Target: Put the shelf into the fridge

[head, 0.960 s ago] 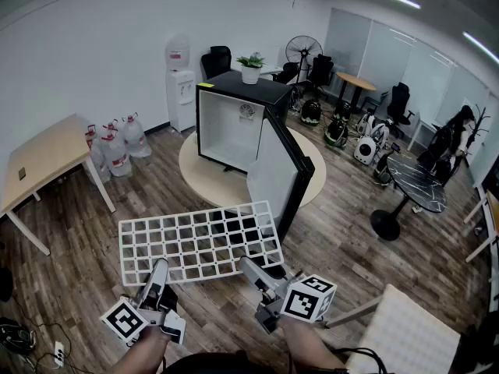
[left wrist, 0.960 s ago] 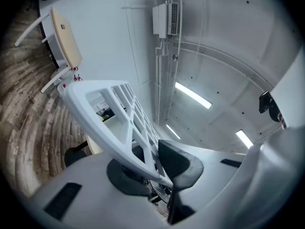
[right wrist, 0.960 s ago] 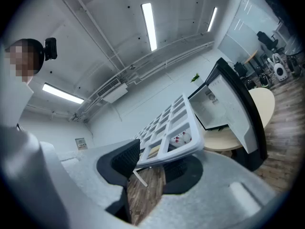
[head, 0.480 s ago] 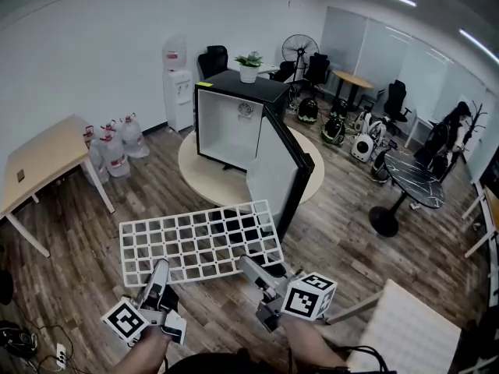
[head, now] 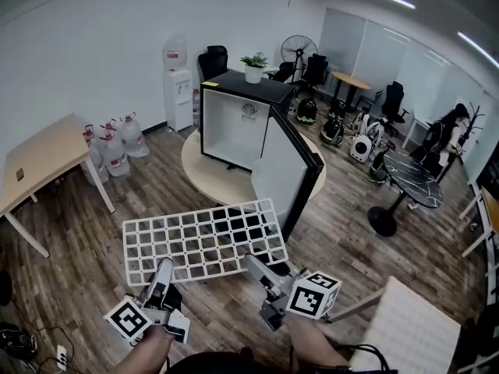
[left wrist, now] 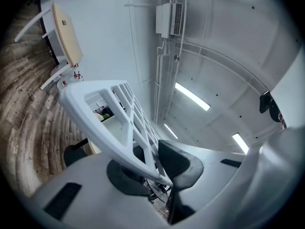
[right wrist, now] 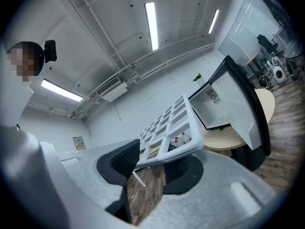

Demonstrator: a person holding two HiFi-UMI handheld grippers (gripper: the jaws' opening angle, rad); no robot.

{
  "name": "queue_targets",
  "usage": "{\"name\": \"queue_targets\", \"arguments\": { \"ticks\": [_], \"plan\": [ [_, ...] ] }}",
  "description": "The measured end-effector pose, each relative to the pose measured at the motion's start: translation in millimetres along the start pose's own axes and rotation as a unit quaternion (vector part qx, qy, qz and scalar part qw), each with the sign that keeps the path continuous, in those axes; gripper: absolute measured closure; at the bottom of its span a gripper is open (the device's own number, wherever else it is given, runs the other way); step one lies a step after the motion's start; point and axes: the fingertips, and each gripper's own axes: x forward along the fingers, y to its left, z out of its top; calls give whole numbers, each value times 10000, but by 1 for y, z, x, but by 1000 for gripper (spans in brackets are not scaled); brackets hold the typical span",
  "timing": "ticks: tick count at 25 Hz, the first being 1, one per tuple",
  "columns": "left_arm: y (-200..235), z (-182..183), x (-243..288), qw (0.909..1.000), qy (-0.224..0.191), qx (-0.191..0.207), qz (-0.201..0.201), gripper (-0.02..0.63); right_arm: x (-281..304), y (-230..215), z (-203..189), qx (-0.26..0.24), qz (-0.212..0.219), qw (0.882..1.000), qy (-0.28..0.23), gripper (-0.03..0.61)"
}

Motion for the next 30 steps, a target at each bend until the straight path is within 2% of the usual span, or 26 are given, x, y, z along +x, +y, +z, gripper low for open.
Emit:
{"name": "queue_targets", "arguments": {
  "ticks": [8, 12, 16, 19, 21, 24, 30],
  "plan": [
    [25, 28, -18, 9998, 37, 206, 42, 548, 24, 12, -21, -16, -75, 9999, -92, 442],
    [29, 37, -20, 10000, 39, 5, -13, 548, 36, 18, -25, -79, -96, 9999, -15, 442],
    [45, 55, -16, 9990, 54, 411, 157, 548, 56, 15, -20, -199, -6, 9998, 7, 442],
    [51, 72, 2, 9990, -48, 405, 172, 548, 82, 2, -15, -137, 99, 9999, 9, 442],
    [62, 85, 15, 9977, -53, 559, 373, 548, 99, -11, -9, -104, 169, 9998, 14, 442],
    [63, 99, 52, 9994, -149, 290, 106, 548, 127, -32, 6, -80, 221, 9997, -20, 442],
    [71, 120, 130, 9995, -75, 299, -18, 548, 170, -78, 53, -230, 224, 9995, -29, 442]
  ]
}}
